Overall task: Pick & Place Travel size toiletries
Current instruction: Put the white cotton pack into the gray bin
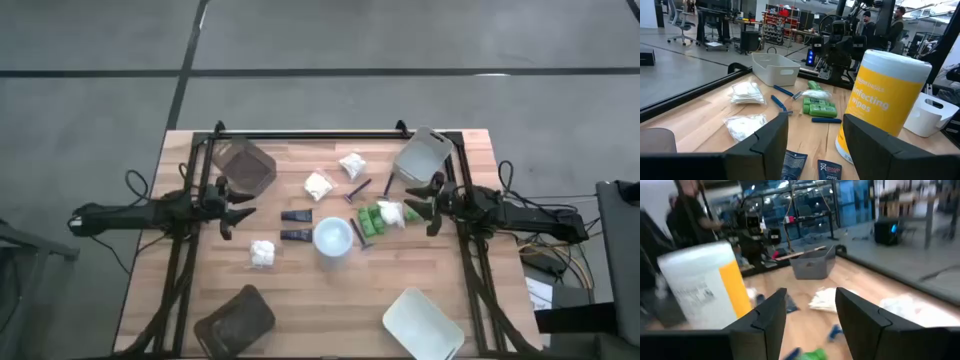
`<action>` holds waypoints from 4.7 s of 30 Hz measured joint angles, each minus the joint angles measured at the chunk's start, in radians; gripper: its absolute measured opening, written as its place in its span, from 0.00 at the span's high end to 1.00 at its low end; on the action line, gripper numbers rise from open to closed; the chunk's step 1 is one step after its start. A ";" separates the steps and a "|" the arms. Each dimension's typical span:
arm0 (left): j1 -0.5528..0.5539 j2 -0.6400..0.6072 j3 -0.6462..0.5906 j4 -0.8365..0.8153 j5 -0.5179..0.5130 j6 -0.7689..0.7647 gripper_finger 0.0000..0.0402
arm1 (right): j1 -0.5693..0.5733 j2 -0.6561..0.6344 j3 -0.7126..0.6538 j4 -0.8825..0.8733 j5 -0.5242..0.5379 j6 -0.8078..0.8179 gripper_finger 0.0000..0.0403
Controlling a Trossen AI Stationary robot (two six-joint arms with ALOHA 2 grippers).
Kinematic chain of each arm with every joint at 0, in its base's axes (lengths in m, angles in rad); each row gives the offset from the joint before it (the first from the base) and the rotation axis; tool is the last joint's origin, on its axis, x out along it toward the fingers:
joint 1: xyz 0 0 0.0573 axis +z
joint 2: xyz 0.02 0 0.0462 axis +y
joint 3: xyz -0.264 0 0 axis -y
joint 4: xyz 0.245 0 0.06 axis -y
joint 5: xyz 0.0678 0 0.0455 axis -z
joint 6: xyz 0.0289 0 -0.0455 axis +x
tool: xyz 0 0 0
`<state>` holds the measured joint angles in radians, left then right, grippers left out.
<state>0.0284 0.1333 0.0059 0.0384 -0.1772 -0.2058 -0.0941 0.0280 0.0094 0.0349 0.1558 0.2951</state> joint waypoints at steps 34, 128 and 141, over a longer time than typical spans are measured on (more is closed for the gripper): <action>0.000 0.000 0.000 0.000 0.000 0.000 0.51 | 0.000 0.149 0.038 -0.007 0.001 0.091 0.53; 0.000 0.000 0.000 0.006 0.000 0.000 0.51 | -0.016 1.337 0.667 -0.553 -0.116 -0.167 0.97; 0.000 0.000 0.000 0.006 0.000 0.000 0.51 | -0.018 1.141 0.667 -0.555 -0.114 -0.053 0.98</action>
<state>0.0282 0.1337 0.0059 0.0441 -0.1772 -0.2058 -0.1123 1.1686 0.6765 -0.5200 0.0414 0.2421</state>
